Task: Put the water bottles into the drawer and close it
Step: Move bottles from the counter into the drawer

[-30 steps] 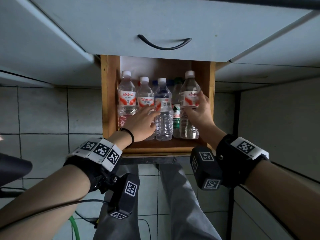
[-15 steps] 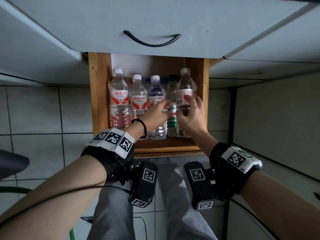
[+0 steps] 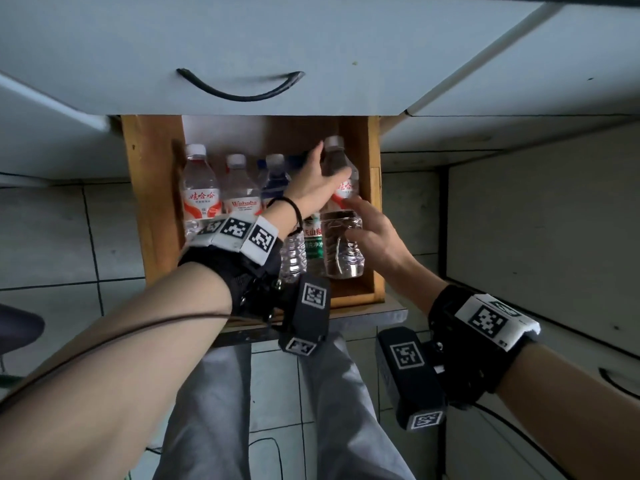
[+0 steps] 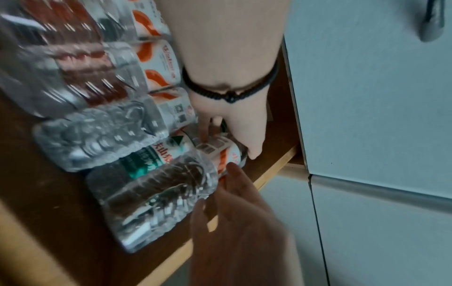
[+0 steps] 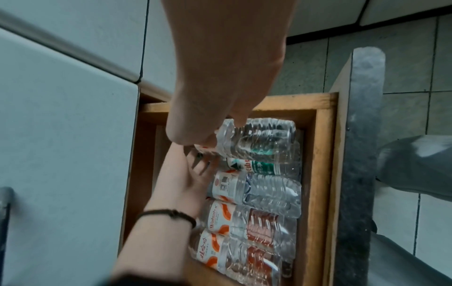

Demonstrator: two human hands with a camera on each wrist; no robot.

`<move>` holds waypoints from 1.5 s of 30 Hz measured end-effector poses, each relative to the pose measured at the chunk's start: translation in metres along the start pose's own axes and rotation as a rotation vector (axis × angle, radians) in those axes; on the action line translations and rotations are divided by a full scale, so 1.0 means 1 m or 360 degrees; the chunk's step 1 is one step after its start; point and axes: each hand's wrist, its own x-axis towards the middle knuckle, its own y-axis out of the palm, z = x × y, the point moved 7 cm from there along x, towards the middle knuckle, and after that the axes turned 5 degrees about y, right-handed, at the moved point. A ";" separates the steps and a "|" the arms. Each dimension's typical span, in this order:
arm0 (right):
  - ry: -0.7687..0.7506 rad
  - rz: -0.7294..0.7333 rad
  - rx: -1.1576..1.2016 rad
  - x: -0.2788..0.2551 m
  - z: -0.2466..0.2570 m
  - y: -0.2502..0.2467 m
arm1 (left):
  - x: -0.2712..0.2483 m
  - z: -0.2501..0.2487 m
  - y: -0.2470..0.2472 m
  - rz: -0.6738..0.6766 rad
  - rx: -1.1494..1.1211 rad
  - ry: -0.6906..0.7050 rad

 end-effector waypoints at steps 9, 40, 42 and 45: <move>0.0032 -0.0021 0.0171 -0.003 -0.016 -0.001 | 0.009 0.005 -0.007 -0.0100 0.0000 -0.0132; -0.0019 0.0424 -0.0420 0.037 0.055 0.174 | -0.094 0.068 -0.164 -0.0314 0.0565 0.0307; 0.0033 0.0380 -0.0331 0.037 0.052 0.171 | -0.100 0.066 -0.161 -0.0291 0.0635 0.0340; 0.0032 0.0333 -0.0220 0.036 0.052 0.166 | -0.104 0.064 -0.158 -0.0255 0.0716 0.0359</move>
